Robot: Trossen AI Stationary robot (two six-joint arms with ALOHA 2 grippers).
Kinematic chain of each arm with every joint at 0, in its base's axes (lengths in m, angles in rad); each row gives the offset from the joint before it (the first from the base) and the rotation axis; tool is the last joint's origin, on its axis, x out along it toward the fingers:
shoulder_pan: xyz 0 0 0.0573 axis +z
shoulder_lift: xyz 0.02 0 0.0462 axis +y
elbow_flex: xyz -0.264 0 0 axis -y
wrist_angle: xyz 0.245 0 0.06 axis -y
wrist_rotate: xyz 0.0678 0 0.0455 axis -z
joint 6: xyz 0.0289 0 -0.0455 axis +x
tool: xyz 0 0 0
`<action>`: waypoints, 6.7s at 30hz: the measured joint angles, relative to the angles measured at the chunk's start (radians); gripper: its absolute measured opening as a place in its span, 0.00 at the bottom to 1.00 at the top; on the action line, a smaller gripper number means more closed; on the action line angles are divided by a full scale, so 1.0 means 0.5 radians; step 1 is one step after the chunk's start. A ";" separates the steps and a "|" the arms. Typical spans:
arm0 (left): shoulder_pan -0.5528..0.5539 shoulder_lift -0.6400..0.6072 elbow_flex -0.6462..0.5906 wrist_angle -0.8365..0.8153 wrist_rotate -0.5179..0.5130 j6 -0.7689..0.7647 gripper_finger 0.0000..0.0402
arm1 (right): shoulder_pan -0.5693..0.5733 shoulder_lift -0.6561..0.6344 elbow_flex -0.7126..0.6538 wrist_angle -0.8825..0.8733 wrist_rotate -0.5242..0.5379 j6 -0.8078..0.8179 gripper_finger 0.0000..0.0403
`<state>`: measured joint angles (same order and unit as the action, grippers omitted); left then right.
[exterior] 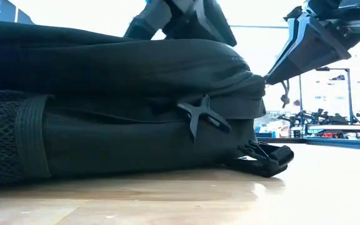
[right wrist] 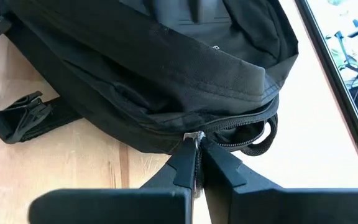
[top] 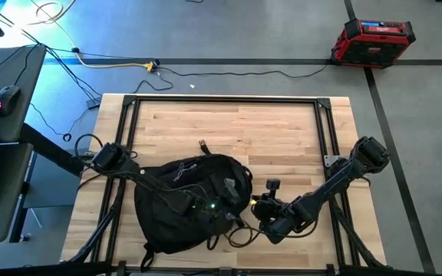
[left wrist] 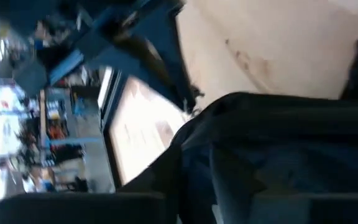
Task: Unpack backpack
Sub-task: Open the black backpack
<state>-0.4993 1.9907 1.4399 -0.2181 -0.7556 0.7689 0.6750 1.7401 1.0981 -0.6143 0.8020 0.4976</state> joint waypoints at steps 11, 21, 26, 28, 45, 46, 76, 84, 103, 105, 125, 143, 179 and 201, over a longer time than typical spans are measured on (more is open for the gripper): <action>-0.058 0.028 0.000 -0.085 0.239 0.770 0.45 | 0.000 0.000 0.000 0.002 -0.027 0.044 0.00; 0.063 0.200 0.000 0.298 0.229 0.999 0.20 | -0.002 0.000 -0.002 -0.006 -0.016 0.052 0.00; 0.154 0.223 0.000 0.347 -0.010 0.876 0.02 | -0.008 0.000 -0.007 -0.054 0.000 0.060 0.00; 0.186 0.223 -0.001 0.360 -0.021 0.810 0.02 | -0.008 0.000 -0.007 -0.095 -0.004 0.117 0.00; 0.388 0.225 0.002 0.012 -0.591 0.074 0.00 | 0.143 0.000 0.001 -0.439 -0.018 0.684 0.00; 0.405 0.225 0.002 -0.031 -0.639 0.020 0.00 | 0.143 0.002 0.001 -0.431 0.015 0.671 0.00; 0.354 0.220 -0.001 -0.242 -0.702 -0.237 0.00 | -0.138 0.010 -0.318 -0.075 0.632 0.626 0.35; 0.354 0.220 -0.001 -0.235 -0.661 -0.226 0.00 | -0.414 0.010 -0.503 0.484 0.391 0.134 0.45; 0.353 0.221 -0.001 -0.157 -0.580 -0.227 0.00 | -0.642 0.010 -0.558 0.925 0.042 -0.016 0.02; 0.356 0.223 -0.001 -0.137 -0.611 -0.260 0.00 | -0.627 0.010 -0.558 0.926 -0.001 -0.019 0.01; 0.362 0.224 -0.001 -0.148 -0.698 -0.277 0.00 | -0.506 -0.142 -0.557 0.820 0.136 -0.104 0.04; 0.357 0.224 -0.001 -0.145 -0.595 -0.257 0.00 | -0.709 -0.069 -0.557 0.746 0.155 0.170 0.45; 0.407 0.222 0.002 -0.284 -0.778 -0.519 0.00 | -0.426 0.027 -0.391 1.168 -0.936 -0.415 0.00; 0.248 0.085 -0.002 -0.405 -1.234 -0.405 0.00 | -0.438 0.380 -0.390 2.155 -1.340 -0.683 0.00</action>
<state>-0.3751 2.0332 1.4387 -0.4206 -1.3725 0.5663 0.4562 1.9303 0.9030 0.4632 0.1321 0.1562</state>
